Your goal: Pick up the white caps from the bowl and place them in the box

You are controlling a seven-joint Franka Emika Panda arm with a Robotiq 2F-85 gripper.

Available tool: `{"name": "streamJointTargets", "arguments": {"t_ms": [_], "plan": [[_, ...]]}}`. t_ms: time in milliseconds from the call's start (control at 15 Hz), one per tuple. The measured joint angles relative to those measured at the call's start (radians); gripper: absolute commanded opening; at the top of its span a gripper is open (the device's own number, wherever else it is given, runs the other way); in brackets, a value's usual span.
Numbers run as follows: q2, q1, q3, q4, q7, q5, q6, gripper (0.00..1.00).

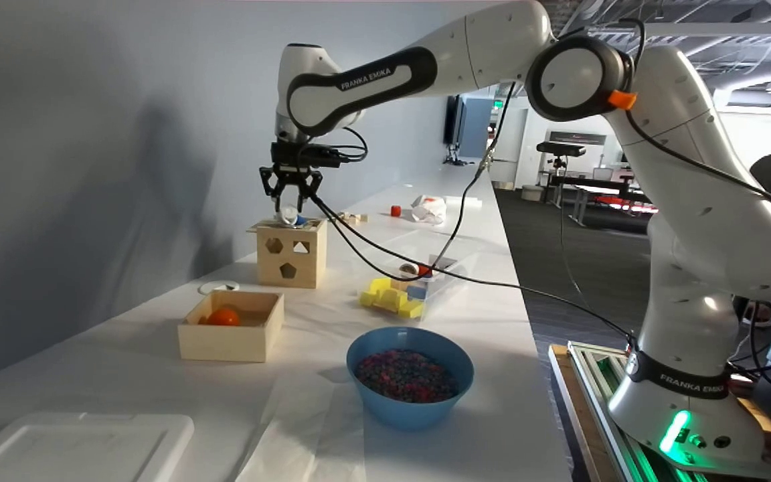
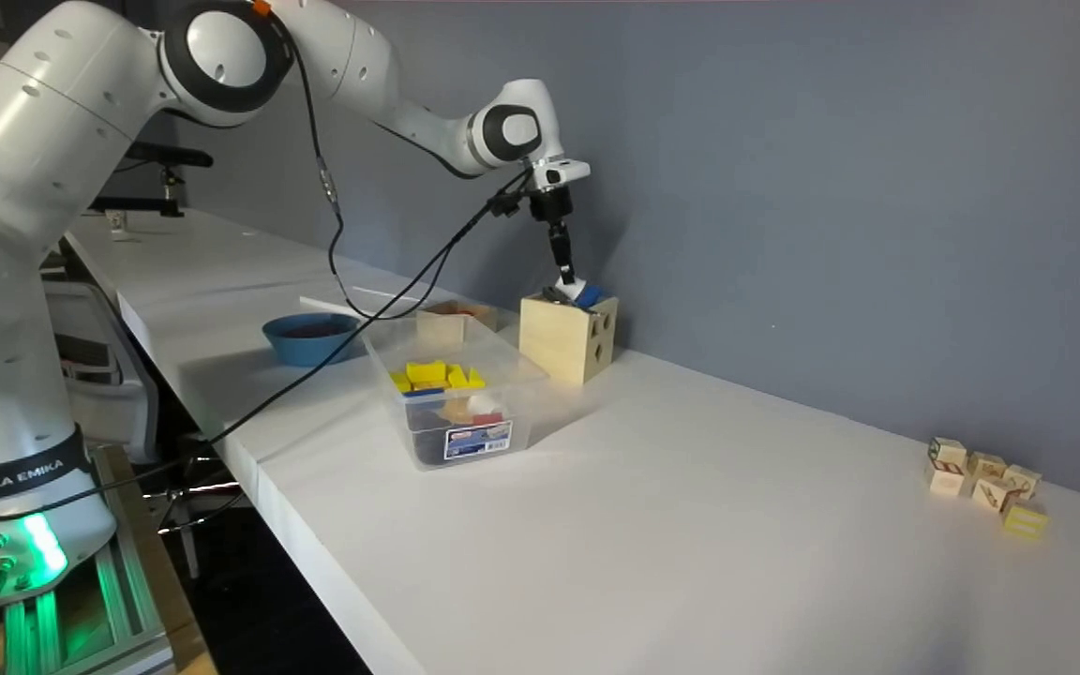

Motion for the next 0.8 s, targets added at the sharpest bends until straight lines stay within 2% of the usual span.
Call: {"name": "streamJointTargets", "arguments": {"t_ms": [133, 200, 600, 800], "plan": [[0.0, 0.0, -0.002, 0.0, 0.002, -0.001, 0.0, 0.98], [-0.001, 0.001, -0.002, 0.0, 0.002, -0.004, 0.0, 0.99], [-0.086, 0.021, -0.002, -0.027, -0.002, -0.046, 0.001, 1.0], [-0.184, 0.032, -0.005, -0.095, -0.057, -0.13, -0.081, 1.0]]}}
